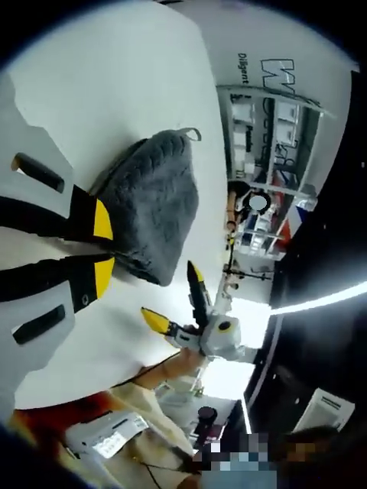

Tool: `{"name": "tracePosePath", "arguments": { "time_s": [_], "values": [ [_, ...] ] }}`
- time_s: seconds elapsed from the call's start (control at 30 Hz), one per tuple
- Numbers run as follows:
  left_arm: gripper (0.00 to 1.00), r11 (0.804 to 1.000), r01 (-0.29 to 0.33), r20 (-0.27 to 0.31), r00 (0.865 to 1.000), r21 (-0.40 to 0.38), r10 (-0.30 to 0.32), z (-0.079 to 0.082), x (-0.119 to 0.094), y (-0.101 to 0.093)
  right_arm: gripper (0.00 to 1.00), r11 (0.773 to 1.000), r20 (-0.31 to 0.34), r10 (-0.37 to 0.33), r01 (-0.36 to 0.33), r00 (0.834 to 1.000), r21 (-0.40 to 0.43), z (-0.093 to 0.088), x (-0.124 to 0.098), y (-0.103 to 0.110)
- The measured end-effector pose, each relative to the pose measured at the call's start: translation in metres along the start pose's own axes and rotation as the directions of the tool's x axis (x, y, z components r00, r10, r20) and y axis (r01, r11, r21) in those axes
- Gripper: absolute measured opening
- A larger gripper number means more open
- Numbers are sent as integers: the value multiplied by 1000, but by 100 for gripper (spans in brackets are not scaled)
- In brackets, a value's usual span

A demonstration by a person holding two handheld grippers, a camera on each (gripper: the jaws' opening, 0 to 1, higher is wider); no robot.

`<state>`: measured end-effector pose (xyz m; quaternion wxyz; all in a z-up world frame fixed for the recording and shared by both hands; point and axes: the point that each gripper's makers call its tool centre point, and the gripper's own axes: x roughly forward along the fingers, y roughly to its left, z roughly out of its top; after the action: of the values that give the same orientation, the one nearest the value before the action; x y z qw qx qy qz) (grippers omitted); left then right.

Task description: Fold the towel on the table until its edges align and the towel forms a compact rectangular stack.

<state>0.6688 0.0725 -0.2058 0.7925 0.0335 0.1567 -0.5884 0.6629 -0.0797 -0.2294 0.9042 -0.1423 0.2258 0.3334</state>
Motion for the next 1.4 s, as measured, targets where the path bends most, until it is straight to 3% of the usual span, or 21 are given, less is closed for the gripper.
{"name": "tracePosePath", "arguments": {
  "time_s": [0.2, 0.37, 0.57, 0.67, 0.73, 1.0, 1.17, 1.4],
  "values": [
    [10, 995, -12, 59, 998, 104, 6, 13, 4, -6, 96, 1000, -8, 4, -4, 1000, -4, -1, 1, 0],
    [23, 967, -120, 52, 992, 223, 111, 14, 6, 7, 96, 1000, -8, 6, -6, 1000, -4, -1, 1, 0],
    [20, 973, -104, 38, 994, 204, 98, 10, 10, 8, 96, 1000, -13, 2, -2, 1000, -9, -2, 1, 0],
    [5, 971, -124, 9, 992, 205, 125, 3, 9, 14, 96, 1000, -11, 2, -2, 1000, -10, -1, 1, -1],
    [4, 974, -113, 9, 993, 194, 113, 2, 9, 14, 95, 1000, -11, 0, 0, 1000, -10, -1, 1, -1],
    [2, 982, -102, -60, 992, 161, 113, -9, 7, 14, 95, 1000, -5, 1, -1, 1000, -10, 0, 0, 0],
    [2, 973, -124, -177, 971, 195, 159, -34, 11, 23, 93, 1000, -4, 3, -3, 1000, -13, 0, 0, 1],
    [2, 982, -111, -191, 971, 155, 140, -40, 14, 25, 93, 1000, 4, 6, -6, 1000, -19, 2, -2, 2]
  ]
}}
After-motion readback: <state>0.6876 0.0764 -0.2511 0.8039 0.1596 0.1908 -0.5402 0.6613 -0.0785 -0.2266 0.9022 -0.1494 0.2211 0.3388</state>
